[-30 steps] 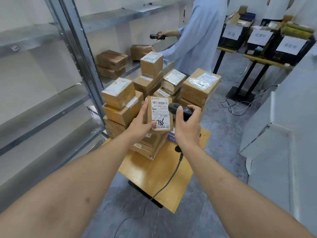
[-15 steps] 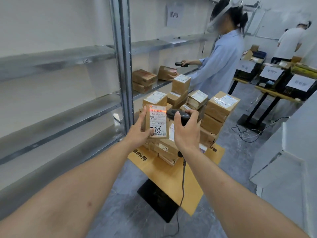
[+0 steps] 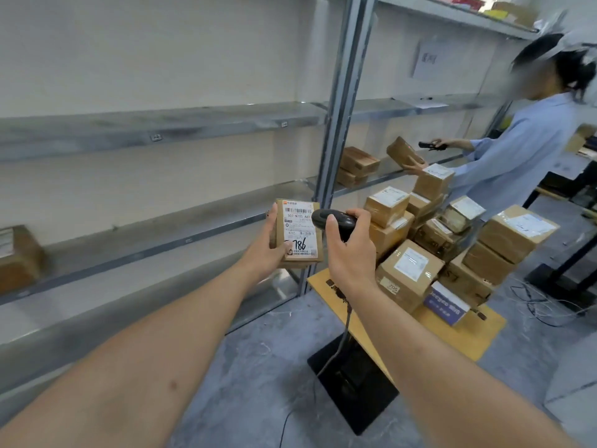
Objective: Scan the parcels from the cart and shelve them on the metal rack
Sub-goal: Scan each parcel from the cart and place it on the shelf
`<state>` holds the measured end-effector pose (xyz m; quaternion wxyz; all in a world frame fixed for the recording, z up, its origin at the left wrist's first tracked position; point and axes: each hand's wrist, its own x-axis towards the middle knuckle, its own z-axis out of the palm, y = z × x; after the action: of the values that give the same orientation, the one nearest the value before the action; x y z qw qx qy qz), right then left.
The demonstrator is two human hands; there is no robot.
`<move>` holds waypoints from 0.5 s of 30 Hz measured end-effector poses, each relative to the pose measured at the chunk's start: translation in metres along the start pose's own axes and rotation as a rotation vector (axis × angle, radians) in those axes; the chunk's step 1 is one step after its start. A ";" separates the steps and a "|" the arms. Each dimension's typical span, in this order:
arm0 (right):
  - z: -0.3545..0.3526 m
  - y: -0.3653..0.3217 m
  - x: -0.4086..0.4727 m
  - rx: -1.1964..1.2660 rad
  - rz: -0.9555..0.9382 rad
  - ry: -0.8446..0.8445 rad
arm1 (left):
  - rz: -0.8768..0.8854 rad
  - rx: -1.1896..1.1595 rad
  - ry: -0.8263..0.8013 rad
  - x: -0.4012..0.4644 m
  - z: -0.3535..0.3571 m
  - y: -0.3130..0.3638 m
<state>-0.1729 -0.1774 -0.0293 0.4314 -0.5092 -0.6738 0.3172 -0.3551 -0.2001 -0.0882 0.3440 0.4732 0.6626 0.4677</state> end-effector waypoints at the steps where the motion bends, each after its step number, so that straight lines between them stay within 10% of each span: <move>1: 0.014 -0.006 -0.003 0.008 -0.009 -0.028 | -0.007 0.029 0.030 -0.003 -0.014 -0.004; 15: 0.219 -0.054 0.026 0.147 -0.103 -0.418 | -0.143 -0.057 0.310 0.009 -0.192 -0.133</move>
<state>-0.3959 -0.1645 -0.0694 0.3341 -0.3643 -0.7488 0.4416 -0.5707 -0.2629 -0.1517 0.2834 0.3371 0.7263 0.5278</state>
